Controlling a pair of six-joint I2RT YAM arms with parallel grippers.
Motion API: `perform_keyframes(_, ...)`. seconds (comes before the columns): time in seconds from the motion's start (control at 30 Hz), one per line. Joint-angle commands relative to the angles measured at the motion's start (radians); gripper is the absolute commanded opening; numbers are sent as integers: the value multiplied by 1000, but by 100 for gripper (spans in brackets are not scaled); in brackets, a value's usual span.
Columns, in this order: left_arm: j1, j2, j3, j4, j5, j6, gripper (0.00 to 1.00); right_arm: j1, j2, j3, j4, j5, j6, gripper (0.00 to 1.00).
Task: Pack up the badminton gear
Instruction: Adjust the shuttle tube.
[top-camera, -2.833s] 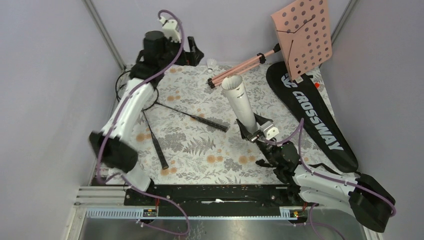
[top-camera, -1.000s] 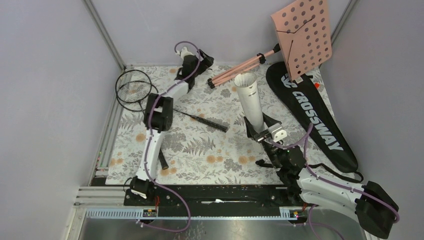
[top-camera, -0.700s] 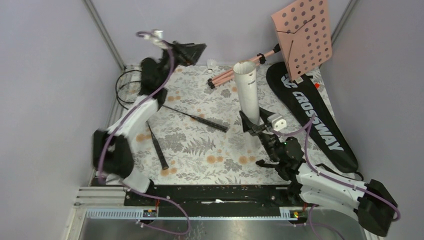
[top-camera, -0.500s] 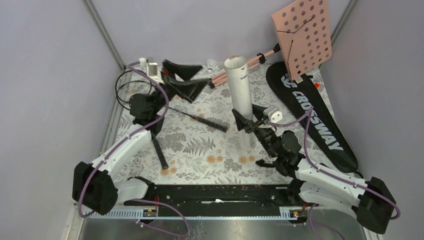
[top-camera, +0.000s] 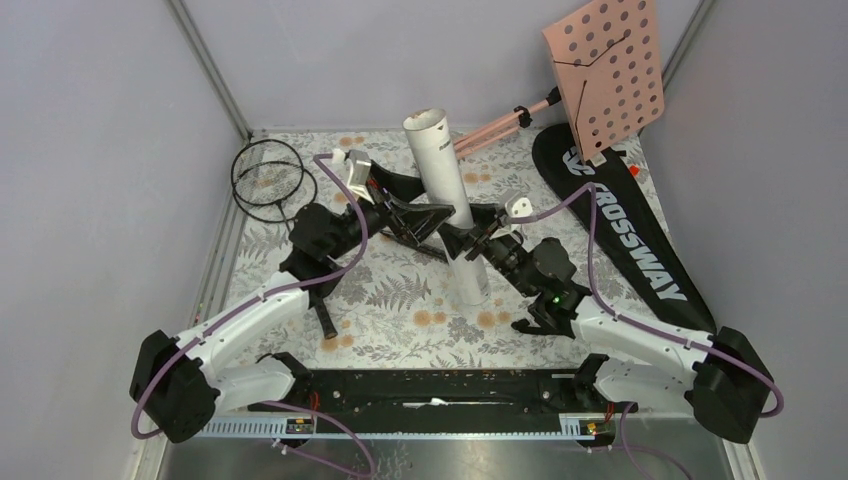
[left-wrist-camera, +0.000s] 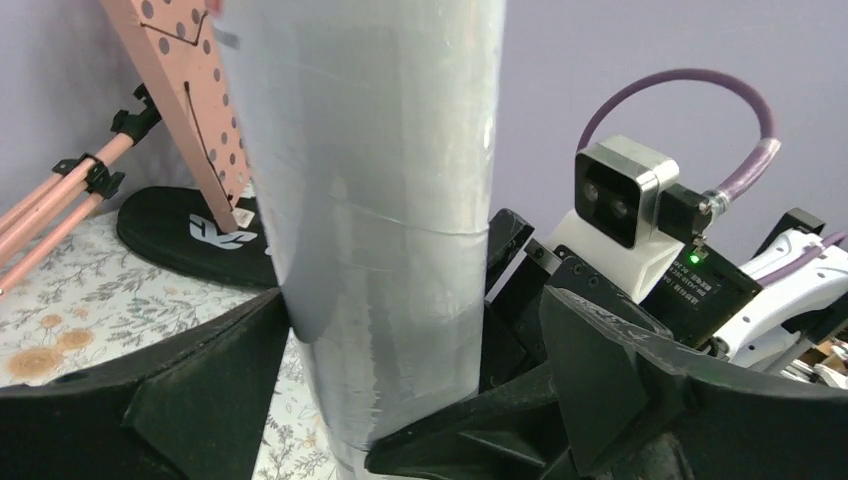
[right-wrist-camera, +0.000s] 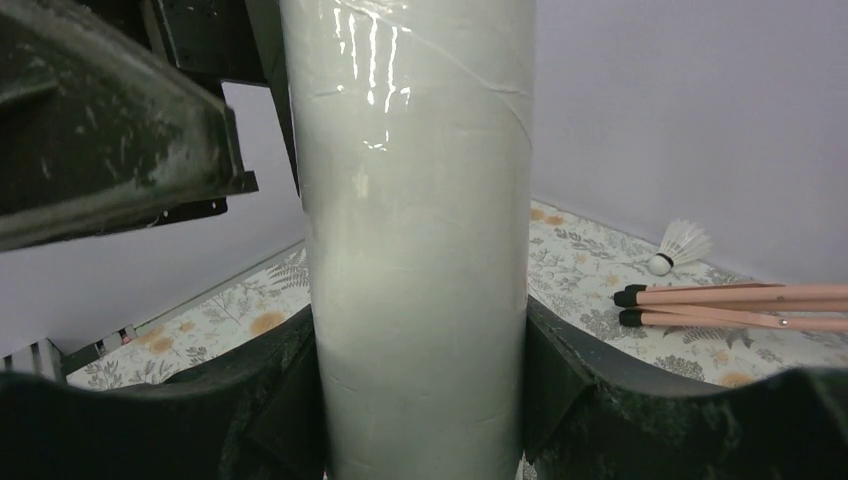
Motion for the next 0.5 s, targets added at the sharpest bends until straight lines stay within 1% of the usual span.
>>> perform_keyframes(0.0, -26, -39, -33, 32, -67, -1, 97, 2, 38, 78, 66, -22, 42, 21)
perform_keyframes(0.1, -47, -55, -29, -25, -160, 21, 91, 5, 66, 91, 87, -59, 46, 21)
perform_keyframes(0.23, -61, -65, -34, -44, -257, 43, 81, 13, 95, 112, 79, -110, 39, 23)
perform_keyframes(0.33, -61, -55, -16, -72, -282, 51, 74, 20, 114, 122, 93, -143, 25, 24)
perform_keyframes(0.47, -61, -58, -20, -79, -286, 62, 55, 22, 130, 136, 99, -120, 20, 26)
